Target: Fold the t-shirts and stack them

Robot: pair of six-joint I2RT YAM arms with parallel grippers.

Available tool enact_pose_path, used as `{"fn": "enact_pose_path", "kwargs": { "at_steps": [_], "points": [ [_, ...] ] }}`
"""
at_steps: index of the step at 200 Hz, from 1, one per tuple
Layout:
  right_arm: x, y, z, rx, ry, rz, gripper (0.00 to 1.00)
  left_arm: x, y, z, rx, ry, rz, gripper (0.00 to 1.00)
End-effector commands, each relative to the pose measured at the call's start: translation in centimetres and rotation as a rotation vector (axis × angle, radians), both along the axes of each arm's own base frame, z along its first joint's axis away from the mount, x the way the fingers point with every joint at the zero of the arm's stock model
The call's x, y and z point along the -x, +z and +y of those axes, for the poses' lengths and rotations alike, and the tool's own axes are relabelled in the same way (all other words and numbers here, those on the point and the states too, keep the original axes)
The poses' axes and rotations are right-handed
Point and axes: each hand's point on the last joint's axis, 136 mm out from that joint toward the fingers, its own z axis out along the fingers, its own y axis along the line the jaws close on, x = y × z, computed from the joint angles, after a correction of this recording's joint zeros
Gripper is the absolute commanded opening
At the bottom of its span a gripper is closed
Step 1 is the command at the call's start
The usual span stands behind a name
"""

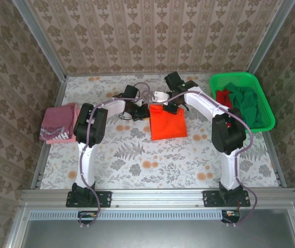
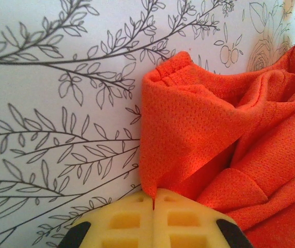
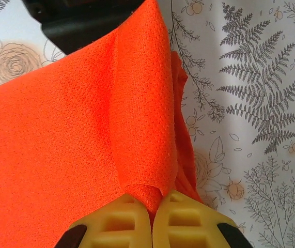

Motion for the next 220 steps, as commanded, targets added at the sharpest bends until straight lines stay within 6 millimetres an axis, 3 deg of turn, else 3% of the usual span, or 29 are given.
{"fn": "enact_pose_path", "kwargs": {
  "at_steps": [1,83,103,118,136,149,186,217,220],
  "points": [
    [-2.0,-0.3,0.2,-0.010,-0.018,-0.039,0.00,2.5,-7.2,1.6,-0.156,-0.001,0.106,0.00],
    [-4.6,-4.2,0.2,-0.008,-0.088,-0.026,0.00,2.5,-7.3,1.7,-0.151,0.006,0.120,0.00],
    [-5.4,-4.4,-0.1,0.000,-0.116,-0.053,0.11,2.3,-7.1,1.6,-0.139,0.013,0.116,0.00],
    [-5.7,-3.6,0.0,-0.017,-0.126,-0.084,0.21,2.2,-6.9,1.6,-0.134,0.017,0.110,0.00],
    [-6.1,-1.6,0.2,-0.066,-0.145,-0.156,0.48,2.1,-6.7,1.6,-0.132,0.018,0.106,0.00],
    [-6.3,0.0,0.1,-0.114,-0.169,-0.219,0.61,2.0,-6.5,1.7,-0.130,0.022,0.101,0.00],
    [-5.4,4.2,-0.9,-0.296,-0.298,-0.320,0.66,1.9,-5.3,2.0,-0.136,0.039,0.062,0.06],
    [-3.8,6.0,-3.5,-0.455,-0.481,-0.348,0.72,1.3,-3.0,2.2,-0.104,0.089,-0.010,0.34],
    [-3.6,6.2,-3.8,-0.477,-0.499,-0.343,0.72,0.6,-2.7,3.2,-0.100,0.120,-0.017,0.36]
  ]
}}
